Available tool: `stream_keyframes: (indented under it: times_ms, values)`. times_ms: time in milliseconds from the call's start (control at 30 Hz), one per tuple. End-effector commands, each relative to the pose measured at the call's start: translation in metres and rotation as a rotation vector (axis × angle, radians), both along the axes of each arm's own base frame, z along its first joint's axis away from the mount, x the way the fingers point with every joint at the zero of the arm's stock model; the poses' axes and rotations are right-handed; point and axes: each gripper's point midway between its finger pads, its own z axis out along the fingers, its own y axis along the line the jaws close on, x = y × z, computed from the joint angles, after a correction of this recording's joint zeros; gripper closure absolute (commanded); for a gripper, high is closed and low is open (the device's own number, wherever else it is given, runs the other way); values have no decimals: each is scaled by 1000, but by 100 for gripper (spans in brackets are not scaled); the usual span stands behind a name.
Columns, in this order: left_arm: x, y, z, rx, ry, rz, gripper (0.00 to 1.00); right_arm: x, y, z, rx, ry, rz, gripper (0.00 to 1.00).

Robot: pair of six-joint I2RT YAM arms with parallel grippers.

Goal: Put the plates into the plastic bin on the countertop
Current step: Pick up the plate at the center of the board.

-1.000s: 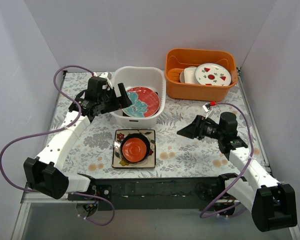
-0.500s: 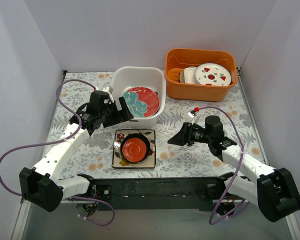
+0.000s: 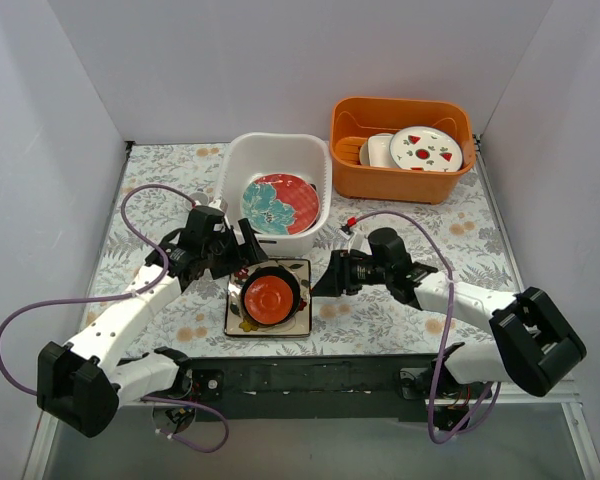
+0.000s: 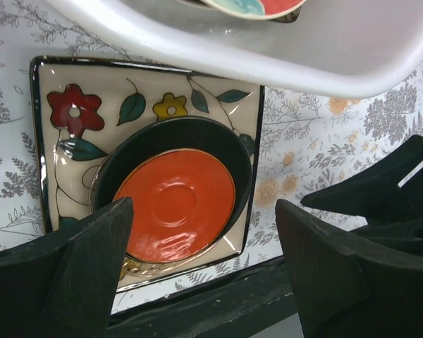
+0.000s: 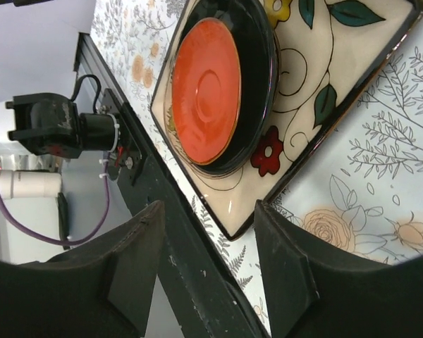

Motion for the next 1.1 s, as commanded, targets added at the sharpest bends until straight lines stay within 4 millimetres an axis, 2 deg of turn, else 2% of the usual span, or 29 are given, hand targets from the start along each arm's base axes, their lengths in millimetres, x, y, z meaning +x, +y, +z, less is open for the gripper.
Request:
stream_keyframes:
  times_ms: [0, 267, 633, 833, 1067]
  values:
    - [-6, -6, 0, -37, -9, -1, 20, 22, 16, 17, 8, -114, -8, 40]
    - [-20, -10, -22, -56, 38, -9, 24, 28, 25, 10, -9, -109, 3, 42]
    - [-40, -11, -53, -48, 97, -4, 27, 26, 23, 1, -23, -94, 1, 42]
    - [-40, -7, -57, -19, 83, 30, 28, 26, 22, 1, -25, -96, 5, 42]
    - [-41, -2, -74, 38, 114, 53, 29, 25, 20, -2, -39, -97, 3, 42]
